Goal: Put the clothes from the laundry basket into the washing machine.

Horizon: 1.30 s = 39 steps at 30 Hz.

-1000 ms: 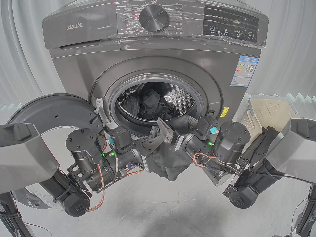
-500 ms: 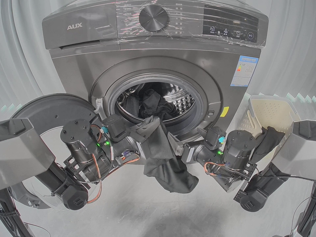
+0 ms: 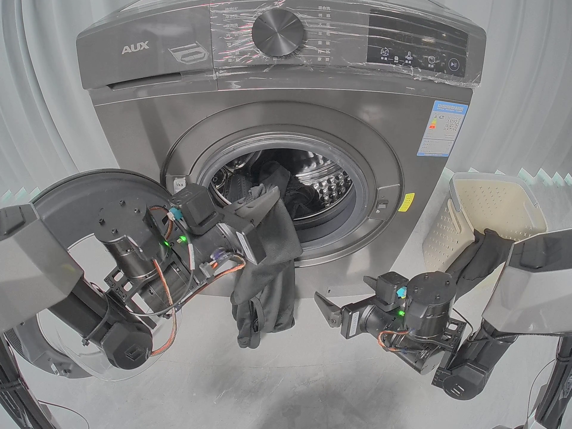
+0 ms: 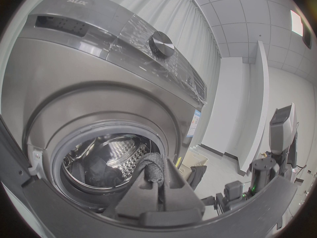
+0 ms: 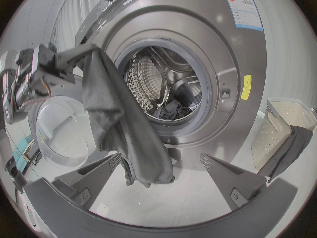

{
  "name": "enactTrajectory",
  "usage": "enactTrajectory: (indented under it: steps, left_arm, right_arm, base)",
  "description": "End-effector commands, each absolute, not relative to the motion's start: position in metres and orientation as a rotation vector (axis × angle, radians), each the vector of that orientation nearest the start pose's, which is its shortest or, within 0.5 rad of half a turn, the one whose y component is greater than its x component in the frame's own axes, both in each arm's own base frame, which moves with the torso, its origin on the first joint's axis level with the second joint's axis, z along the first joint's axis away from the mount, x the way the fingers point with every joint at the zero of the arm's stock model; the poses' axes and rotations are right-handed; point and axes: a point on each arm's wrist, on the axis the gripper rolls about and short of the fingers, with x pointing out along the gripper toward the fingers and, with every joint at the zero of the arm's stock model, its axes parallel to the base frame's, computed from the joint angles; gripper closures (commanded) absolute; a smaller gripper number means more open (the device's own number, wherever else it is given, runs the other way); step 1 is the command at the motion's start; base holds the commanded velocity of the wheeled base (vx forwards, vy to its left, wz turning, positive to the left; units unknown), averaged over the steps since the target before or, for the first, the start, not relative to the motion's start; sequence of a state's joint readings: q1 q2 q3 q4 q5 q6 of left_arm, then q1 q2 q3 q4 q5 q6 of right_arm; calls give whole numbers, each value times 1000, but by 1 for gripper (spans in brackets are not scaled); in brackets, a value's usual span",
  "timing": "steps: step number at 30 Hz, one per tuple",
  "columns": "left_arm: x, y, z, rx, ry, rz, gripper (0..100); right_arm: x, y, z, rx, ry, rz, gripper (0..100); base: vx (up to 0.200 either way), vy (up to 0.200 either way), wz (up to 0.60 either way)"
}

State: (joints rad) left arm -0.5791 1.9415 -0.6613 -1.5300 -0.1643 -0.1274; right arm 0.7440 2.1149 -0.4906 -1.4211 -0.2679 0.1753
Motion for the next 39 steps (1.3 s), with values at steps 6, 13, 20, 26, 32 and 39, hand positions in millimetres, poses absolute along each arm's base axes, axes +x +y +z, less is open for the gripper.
enactTrajectory:
  steps: [6,13,20,26,32,39]
  left_arm:
    - [276,-172,174,-175,-237,-720,100]
    - [277,-168,182,-173,-257,-708,100]
    - [273,-166,191,-177,-277,-708,100]
    - [273,-166,193,-178,-284,-708,100]
    - [272,-166,195,-180,-288,-711,100]
    - [271,-165,197,-181,-296,-710,100]
  right_arm:
    - [251,226,22,29,286,459,0]
    - [266,236,5,26,273,469,0]
    - [283,239,-14,19,279,465,0]
    - [294,242,-33,-5,296,453,0]
    - [310,246,-54,-14,292,443,0]
    - [307,255,-76,-29,319,479,0]
  base:
    - [0,0,0]
    - [0,0,0]
    - [0,0,0]
    - [0,0,0]
    - [0,0,0]
    - [0,0,0]
